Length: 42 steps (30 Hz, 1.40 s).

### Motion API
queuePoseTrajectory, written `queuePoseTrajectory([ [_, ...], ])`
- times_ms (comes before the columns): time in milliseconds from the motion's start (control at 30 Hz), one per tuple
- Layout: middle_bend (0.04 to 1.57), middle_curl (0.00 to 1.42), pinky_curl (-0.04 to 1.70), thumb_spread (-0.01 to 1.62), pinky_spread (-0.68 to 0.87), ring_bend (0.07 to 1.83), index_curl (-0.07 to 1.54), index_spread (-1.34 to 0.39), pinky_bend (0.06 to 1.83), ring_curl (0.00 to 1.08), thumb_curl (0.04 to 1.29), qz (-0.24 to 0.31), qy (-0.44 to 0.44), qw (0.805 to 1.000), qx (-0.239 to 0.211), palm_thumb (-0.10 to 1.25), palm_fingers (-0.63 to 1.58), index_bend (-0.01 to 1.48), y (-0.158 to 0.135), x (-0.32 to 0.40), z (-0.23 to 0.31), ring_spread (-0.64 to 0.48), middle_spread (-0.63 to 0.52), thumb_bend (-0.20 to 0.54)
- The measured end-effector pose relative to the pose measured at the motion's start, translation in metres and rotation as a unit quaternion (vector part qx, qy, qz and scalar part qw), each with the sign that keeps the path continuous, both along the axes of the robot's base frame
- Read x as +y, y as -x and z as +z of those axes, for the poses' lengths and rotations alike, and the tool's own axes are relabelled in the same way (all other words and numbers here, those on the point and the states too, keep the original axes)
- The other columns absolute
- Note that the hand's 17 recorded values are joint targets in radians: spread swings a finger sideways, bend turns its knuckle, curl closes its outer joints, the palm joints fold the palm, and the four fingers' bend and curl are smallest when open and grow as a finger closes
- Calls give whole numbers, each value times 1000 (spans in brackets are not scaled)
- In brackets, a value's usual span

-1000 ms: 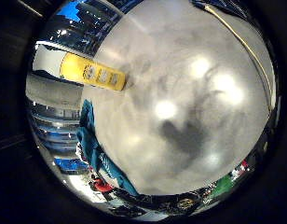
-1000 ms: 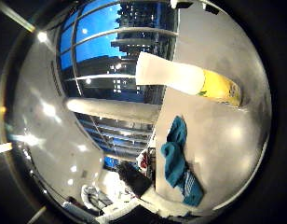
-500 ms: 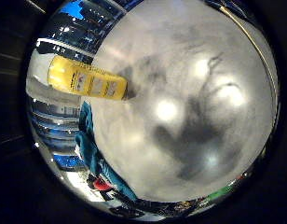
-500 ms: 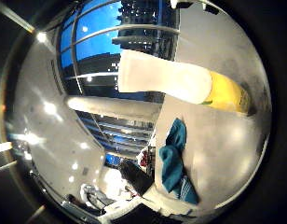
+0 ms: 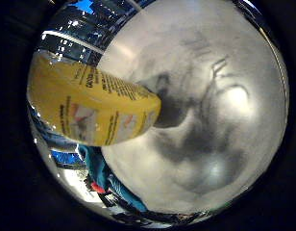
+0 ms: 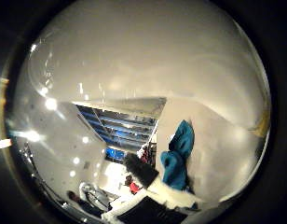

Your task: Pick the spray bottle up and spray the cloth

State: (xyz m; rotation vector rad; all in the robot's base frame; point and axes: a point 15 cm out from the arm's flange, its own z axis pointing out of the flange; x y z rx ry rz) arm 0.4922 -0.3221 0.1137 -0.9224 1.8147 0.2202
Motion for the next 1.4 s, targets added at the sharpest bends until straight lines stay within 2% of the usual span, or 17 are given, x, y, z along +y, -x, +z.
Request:
queuePoseTrajectory([
  [67,401,401,291,1014,352,517,244,-176,456,294,289,3,-2,1000,1,460,432,125,-10,-1,-4,66,2,-11],
  [167,547,465,303,1016,130,764,220,-225,563,363,297,10,0,1000,0,519,721,122,-23,-1,-9,-44,-66,-13],
  [200,563,482,322,1015,80,794,231,-234,593,386,300,11,-1,1000,0,530,706,144,-25,-1,-12,-63,-78,-14],
  [233,605,496,332,1015,-21,861,229,-272,692,394,304,12,-1,1000,-1,560,1010,197,-29,-1,-12,-94,-107,-7],
  [267,627,526,373,1016,-109,907,255,-297,752,428,306,10,-1,1000,-3,583,1039,209,-31,-2,-11,-126,-129,-9],
  [300,656,543,395,1016,-130,926,272,-309,791,444,307,8,-2,1000,-5,589,1121,236,-32,-3,-10,-134,-131,-10],
  [333,734,592,446,1014,-188,982,319,-343,866,490,311,5,-4,1000,-8,618,1172,308,-33,-3,-9,-161,-151,-11],
  [367,769,622,480,1013,-220,1009,351,-363,917,511,313,3,-5,1000,-10,633,1140,355,-34,-4,-7,-176,-163,-13],
  [433,881,700,561,1007,-255,1103,462,-410,1029,563,316,4,-5,1000,-14,675,1150,544,-36,-3,-5,-205,-189,-17],
  [467,895,709,571,1007,-255,1113,475,-415,1041,569,317,6,-6,1000,-16,679,1143,562,-36,-1,-4,-207,-192,-16],
  [533,976,758,623,1002,-254,1174,554,-424,1104,601,318,6,-5,1000,-23,703,1160,697,-39,-1,1,-222,-198,-15],
  [633,1108,842,743,997,-238,1288,709,-409,1191,665,325,10,-9,999,-35,757,1085,910,-42,3,14,-229,-204,-16],
  [733,1190,887,859,993,-217,1347,813,-365,1240,707,329,26,-14,998,-58,795,1071,1046,-48,15,38,-231,-199,-19],
  [867,1274,901,985,1009,-197,1377,872,-323,1230,738,334,41,-2,995,-87,840,1068,1111,-57,28,77,-228,-181,-11],
  [1067,1350,869,1217,1105,-176,1385,905,-263,1160,779,387,79,6,991,-107,1021,1063,1163,-47,70,132,-232,-140,13],
  [1200,1374,845,1334,1117,-172,1385,905,-246,1113,795,429,138,51,986,-84,1071,1072,1162,-24,103,152,-231,-132,-6],
  [1400,1384,824,1432,1106,-167,1377,907,-238,1075,811,473,227,112,966,-47,1093,1077,1164,15,157,187,-234,-131,-10],
])
